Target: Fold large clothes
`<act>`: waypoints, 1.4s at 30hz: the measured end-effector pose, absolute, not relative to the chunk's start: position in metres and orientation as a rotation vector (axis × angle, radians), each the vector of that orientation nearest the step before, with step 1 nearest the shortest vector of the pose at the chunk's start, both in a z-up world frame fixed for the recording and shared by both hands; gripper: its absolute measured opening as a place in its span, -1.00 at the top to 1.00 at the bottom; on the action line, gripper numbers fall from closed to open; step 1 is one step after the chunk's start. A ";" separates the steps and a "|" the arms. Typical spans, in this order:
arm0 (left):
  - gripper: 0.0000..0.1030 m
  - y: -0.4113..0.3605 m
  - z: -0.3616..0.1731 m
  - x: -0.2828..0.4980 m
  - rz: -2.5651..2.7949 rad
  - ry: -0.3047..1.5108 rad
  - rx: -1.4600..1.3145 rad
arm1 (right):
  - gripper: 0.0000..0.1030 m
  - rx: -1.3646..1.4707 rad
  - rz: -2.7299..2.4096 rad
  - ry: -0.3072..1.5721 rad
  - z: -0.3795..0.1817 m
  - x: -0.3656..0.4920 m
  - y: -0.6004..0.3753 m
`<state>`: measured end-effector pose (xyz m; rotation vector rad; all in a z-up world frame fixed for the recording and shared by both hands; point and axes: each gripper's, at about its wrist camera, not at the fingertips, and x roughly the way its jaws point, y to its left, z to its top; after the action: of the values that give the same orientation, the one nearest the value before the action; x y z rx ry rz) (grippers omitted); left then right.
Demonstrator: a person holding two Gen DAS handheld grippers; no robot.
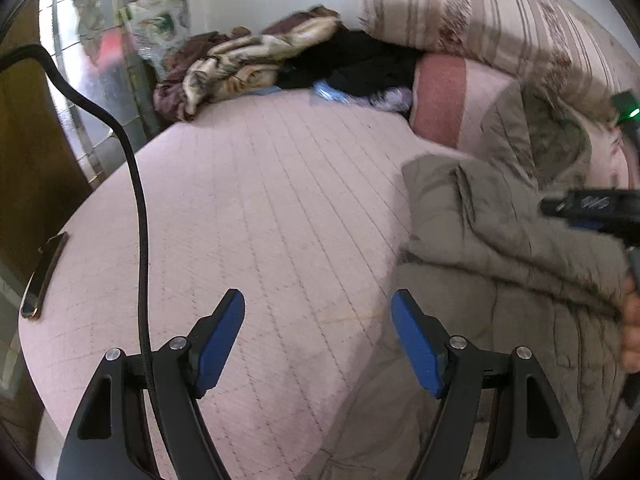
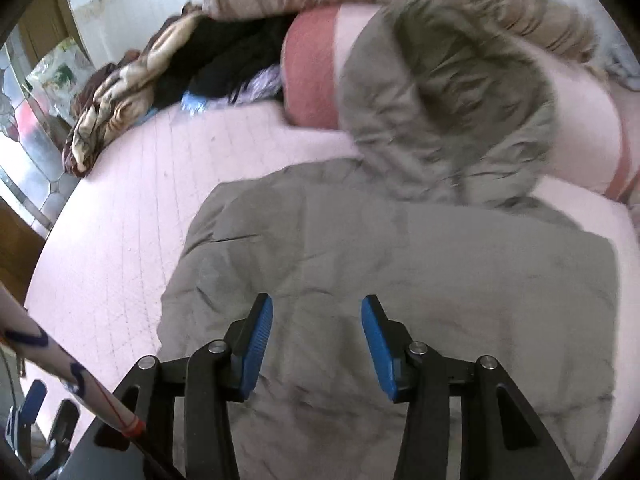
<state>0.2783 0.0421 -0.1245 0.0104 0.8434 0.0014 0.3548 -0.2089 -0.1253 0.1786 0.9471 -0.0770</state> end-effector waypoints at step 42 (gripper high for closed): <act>-0.45 -0.034 -0.118 0.288 -0.145 0.869 0.125 | -0.69 0.236 -0.246 0.845 0.018 0.336 -0.323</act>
<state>0.2882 -0.0340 -0.1178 0.1253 0.8688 -0.1454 0.3359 -0.3231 0.0183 0.2359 0.8446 -0.2464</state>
